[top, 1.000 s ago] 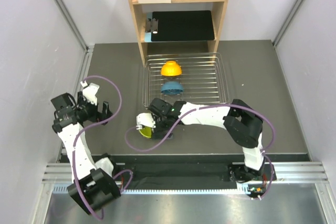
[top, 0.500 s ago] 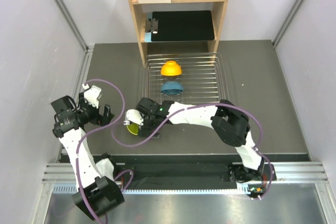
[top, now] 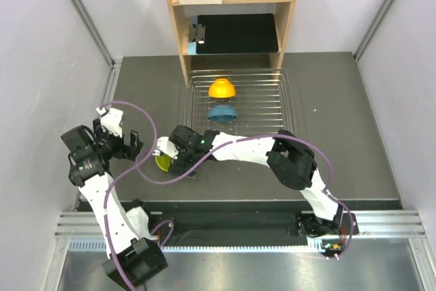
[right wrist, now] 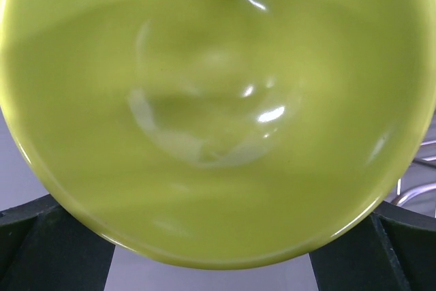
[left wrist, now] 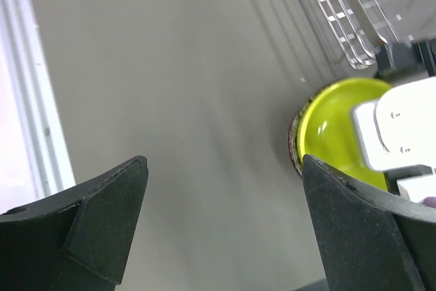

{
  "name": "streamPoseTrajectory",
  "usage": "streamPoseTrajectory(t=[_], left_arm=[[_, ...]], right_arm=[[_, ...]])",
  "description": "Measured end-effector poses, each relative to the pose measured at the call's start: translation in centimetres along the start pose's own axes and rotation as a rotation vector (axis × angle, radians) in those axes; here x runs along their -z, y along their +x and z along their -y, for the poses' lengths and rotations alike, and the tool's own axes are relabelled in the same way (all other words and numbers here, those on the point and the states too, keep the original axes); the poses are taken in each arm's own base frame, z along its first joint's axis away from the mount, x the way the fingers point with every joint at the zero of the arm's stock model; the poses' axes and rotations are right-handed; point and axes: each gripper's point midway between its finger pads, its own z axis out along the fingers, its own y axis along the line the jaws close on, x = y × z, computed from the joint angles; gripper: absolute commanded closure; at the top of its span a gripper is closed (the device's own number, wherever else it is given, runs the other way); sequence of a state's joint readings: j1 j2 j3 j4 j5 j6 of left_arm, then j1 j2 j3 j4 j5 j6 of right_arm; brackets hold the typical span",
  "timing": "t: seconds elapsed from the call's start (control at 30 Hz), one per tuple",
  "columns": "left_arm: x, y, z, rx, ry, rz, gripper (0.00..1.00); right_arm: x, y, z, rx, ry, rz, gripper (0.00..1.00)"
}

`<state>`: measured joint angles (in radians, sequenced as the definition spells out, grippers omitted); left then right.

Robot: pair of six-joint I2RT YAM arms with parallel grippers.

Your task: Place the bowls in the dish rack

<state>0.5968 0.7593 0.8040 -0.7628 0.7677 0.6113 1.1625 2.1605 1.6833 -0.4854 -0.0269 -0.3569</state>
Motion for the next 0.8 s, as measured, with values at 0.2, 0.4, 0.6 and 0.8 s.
streamPoseTrajectory(t=[0.2,0.4,0.6,0.8], left_arm=[[0.0,-0.6,-1.0,0.028,-0.049,0.017,0.01],[-0.3,0.4,-0.2,0.006,0.018,-0.023,0.01],[-0.4,1.3,0.7,-0.030,0.080,-0.048,0.01],[0.1,1.8,2.7,-0.098,0.164,-0.040,0.01]], right_arm=[[-0.6,-0.3,0.0,-0.041,0.008,0.015,0.00],[-0.5,0.3,-0.1,-0.042,0.013,0.002,0.00],[1.9,3.5,-0.4,-0.021,0.014,-0.060,0.00],[5.3,2.6,0.2,0.030,0.022,-0.014,0.00]])
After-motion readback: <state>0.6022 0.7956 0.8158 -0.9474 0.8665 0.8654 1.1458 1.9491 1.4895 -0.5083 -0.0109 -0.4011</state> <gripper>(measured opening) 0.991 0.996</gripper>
